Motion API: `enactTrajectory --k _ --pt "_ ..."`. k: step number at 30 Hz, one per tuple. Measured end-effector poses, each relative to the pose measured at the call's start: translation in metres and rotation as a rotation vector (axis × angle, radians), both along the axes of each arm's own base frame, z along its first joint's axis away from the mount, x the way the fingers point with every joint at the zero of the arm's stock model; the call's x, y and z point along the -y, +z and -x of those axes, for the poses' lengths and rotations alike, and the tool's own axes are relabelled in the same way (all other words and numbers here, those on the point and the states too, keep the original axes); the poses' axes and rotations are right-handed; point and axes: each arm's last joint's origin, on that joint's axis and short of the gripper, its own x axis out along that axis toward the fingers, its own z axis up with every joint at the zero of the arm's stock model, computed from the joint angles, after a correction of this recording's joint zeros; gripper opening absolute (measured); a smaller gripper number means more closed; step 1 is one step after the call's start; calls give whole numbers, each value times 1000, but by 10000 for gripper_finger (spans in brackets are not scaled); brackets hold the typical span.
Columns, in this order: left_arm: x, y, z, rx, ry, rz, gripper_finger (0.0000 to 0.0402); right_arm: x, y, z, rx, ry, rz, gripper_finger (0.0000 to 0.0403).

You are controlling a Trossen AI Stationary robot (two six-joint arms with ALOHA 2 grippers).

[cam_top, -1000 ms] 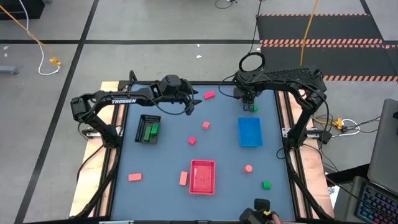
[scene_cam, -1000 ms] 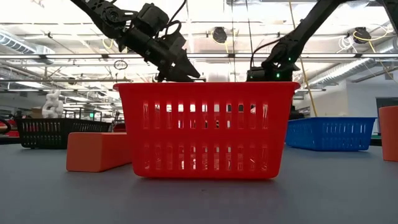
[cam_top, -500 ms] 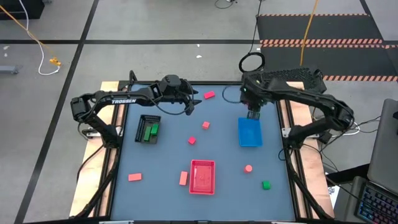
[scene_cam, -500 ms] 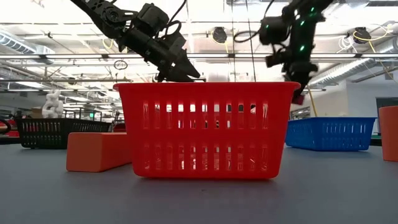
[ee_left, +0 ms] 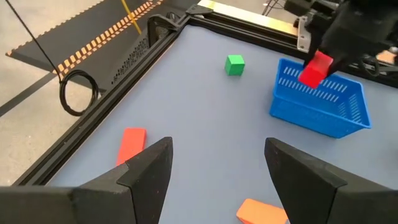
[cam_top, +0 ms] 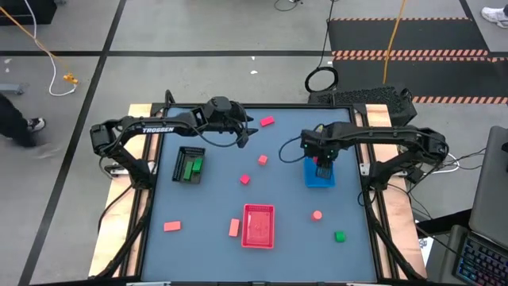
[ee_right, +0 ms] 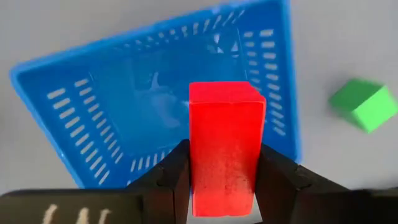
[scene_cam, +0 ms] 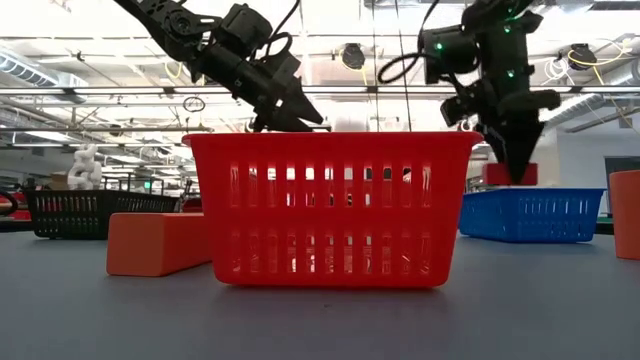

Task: Sort & place blocks by color
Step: Put the red block into the blue bin, then put the orange block into the orange bin

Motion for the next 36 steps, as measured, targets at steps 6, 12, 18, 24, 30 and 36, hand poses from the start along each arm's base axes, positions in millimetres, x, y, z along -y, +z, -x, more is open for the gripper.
enactTrajectory --k 6,12,18,24,30,36 --pt "2 0 -1 -2 -9 -7 255 -1 -8 3 3 -65 6 183" --pt "2 0 -1 -2 -9 -7 255 0 -8 0 31 -71 13 253" --pt "2 -2 0 -22 -12 -6 255 -1 -4 1 63 -75 20 255" --pt "2 -6 3 -74 49 21 255 -4 9 5 170 -102 16 248" --pt "13 -11 2 -95 183 173 255 -6 26 0 383 -92 64 248" --pt "46 -5 -13 -61 142 224 255 -2 43 -10 608 -70 125 248"
